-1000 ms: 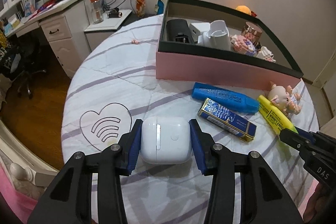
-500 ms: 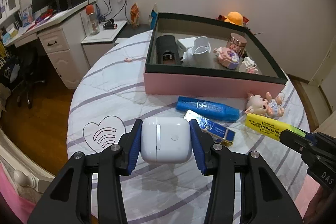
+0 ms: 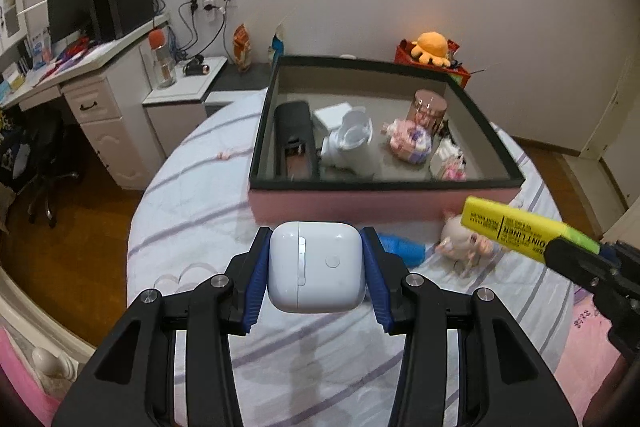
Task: Organize rigid objects
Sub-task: 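Carry the earbuds case into the box with the left gripper while the right gripper drops the highlighter there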
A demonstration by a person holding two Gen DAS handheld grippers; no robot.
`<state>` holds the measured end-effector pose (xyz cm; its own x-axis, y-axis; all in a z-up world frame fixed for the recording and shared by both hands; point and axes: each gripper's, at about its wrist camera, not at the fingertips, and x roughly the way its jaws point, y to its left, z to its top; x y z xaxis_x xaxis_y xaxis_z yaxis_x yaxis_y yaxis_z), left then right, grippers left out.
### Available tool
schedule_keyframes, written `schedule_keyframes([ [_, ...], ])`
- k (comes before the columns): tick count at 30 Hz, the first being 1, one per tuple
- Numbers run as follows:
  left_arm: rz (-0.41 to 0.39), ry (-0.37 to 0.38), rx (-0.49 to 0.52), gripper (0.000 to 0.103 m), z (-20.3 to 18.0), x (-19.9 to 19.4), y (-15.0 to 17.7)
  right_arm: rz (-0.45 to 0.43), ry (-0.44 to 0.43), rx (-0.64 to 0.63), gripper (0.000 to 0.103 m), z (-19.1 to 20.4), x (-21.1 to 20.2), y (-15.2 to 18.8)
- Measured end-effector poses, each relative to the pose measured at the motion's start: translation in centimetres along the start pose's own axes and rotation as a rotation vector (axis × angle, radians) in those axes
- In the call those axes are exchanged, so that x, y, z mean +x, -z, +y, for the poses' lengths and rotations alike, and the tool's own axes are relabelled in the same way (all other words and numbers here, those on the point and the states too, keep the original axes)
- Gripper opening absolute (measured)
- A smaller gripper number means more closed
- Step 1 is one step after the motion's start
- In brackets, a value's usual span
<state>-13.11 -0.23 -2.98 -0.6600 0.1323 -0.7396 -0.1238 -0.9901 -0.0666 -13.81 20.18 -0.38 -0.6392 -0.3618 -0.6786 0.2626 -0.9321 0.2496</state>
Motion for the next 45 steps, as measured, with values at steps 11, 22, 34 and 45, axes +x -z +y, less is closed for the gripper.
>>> schedule_keyframes([
  [11, -0.02, 0.007, 0.041, 0.044, -1.0, 4.2, -8.5, -0.086, 0.039, -0.052, 0.018, -0.7, 3.8, -8.9],
  [22, 0.081, -0.015, 0.071, 0.045, -2.8, 13.7, -11.9, 0.045, 0.091, -0.014, 0.019, -4.4, 14.4, -11.1],
  [34, 0.038, -0.107, 0.018, 0.096, -1.7, 12.6, -11.6, 0.052, 0.106, 0.062, 0.061, -6.0, 13.8, -9.8],
  [45, -0.048, -0.177, -0.02, 0.103, -0.2, 5.7, -8.6, -0.038, 0.121, 0.058, 0.078, -3.8, 7.4, -7.9],
])
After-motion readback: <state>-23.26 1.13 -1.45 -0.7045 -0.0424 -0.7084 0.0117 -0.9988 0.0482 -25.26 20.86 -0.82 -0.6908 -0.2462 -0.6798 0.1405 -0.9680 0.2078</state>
